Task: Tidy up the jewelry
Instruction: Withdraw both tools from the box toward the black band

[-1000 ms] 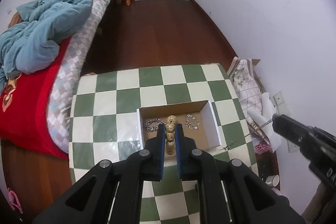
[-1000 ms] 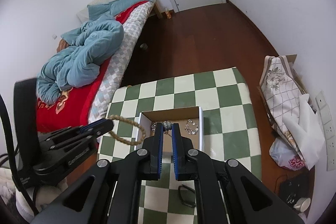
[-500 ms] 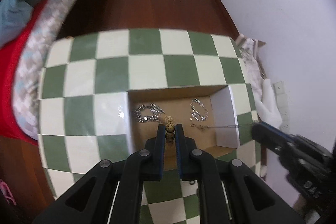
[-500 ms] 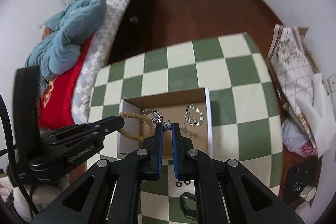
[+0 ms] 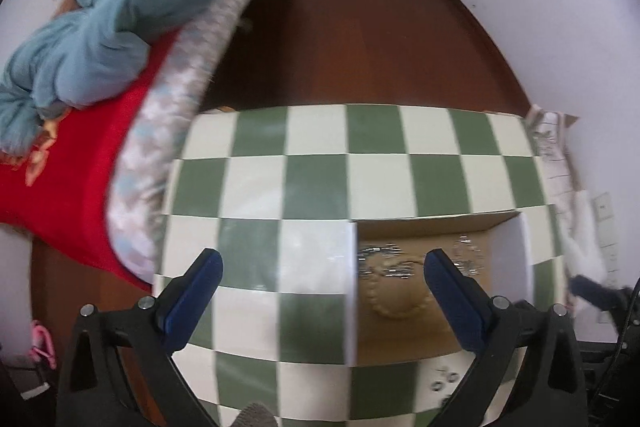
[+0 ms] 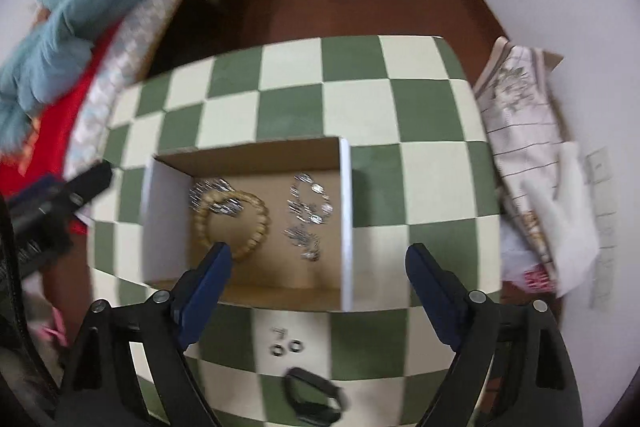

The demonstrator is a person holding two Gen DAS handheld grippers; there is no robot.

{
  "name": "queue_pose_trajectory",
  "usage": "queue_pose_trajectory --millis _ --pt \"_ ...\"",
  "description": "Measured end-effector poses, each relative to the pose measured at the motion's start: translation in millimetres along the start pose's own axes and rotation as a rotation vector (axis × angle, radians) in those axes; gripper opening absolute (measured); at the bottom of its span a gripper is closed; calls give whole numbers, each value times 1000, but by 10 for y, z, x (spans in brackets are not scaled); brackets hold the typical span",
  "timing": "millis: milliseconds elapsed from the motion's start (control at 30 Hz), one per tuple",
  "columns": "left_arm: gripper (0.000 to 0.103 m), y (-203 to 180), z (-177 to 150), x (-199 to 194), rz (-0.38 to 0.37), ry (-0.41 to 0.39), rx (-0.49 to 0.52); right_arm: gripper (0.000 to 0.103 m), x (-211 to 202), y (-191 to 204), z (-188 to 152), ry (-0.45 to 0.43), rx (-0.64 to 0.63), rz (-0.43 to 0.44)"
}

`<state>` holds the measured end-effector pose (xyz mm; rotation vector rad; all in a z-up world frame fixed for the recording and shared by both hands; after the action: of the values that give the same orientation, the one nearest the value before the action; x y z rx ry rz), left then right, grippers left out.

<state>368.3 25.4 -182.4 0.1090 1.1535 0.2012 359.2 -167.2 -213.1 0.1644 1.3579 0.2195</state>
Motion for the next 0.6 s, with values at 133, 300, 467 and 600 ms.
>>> queue_pose_trajectory --millis 133,300,467,600 --pt "103 98 -102 -35 44 -30 -12 102 22 -8 -94 -9 -30 -73" --pt "103 169 -256 -136 84 -66 -29 102 -57 3 -179 -41 -42 -106" --pt "103 204 -398 -266 75 -80 -44 102 -195 29 -279 -76 -45 -106" --pt "103 251 -512 -463 73 -115 -55 102 -377 35 -388 -124 -47 -111"
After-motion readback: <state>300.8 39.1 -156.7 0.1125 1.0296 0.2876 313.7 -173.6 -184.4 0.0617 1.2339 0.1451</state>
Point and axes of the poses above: each gripper's, at about its wrist camera, not at the fingertips, and x roughly the way its jaws point, y to its left, z to its top, the point moved 5 cm from there along x, roughly the way its jaws point, and after that the axes turned 8 degrees about z, right-handed, at the moved point
